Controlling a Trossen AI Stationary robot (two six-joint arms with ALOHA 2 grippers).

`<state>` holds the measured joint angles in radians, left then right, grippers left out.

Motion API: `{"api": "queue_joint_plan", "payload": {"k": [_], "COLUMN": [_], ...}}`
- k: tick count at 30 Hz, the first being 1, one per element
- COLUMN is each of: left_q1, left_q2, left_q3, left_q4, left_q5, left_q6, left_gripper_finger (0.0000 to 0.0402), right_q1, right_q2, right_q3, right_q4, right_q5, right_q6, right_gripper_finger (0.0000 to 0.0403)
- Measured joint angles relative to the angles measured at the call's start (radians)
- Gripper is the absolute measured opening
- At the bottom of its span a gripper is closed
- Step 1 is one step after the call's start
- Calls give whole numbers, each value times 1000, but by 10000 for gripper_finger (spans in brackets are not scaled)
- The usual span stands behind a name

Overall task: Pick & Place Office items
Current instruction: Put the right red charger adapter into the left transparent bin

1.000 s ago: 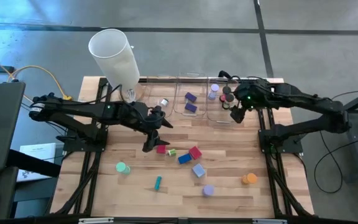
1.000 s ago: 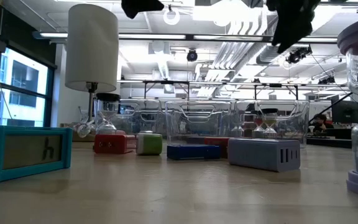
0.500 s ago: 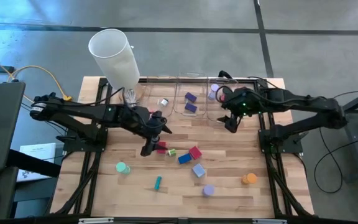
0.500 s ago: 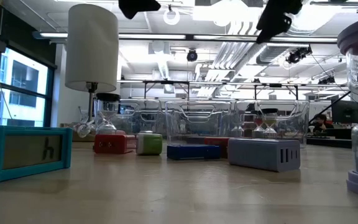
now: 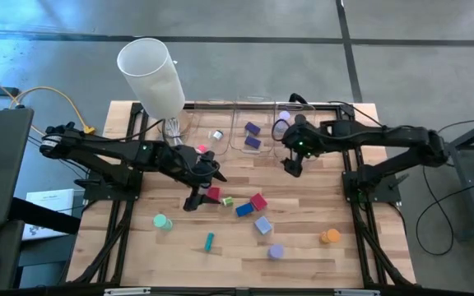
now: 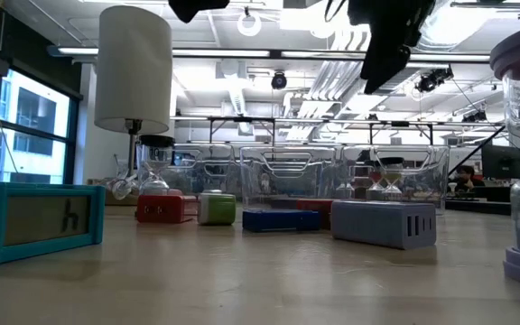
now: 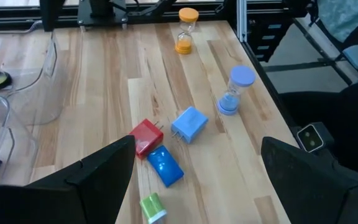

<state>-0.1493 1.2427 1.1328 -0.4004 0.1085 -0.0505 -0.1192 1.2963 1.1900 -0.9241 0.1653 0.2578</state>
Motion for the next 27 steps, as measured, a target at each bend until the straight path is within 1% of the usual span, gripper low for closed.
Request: {"api": "queue_joint_plan", "payload": {"k": [7,12,15,19,22,24,27], "left_q1": [0,0,0,0,-6,-13,-27], "left_q2": [0,0,0,2,18,38,69], "left_q3": [0,0,0,0,0,0,0], "left_q4": [-8,-8,-12,-24,-34,-39,-49], "left_q5": [-1,-1,-1,-1,-1,-1,-1], "left_q6": [0,-1,-1,-3,-53,-86,-104], "left_gripper_finger": [340,340,340,340,340,340,340], "right_q1": [8,40,74,130,184,221,273], "right_q2": [77,107,104,96,94,97,102], "right_q3": [0,0,0,0,0,0,0], "right_q4": [-6,28,71,156,208,224,227], "right_q5": [-14,-28,-128,-272,-327,-333,-268], "right_q6": [7,9,19,122,140,134,155], "right_gripper_finger": [398,395,394,393,393,393,393]}}
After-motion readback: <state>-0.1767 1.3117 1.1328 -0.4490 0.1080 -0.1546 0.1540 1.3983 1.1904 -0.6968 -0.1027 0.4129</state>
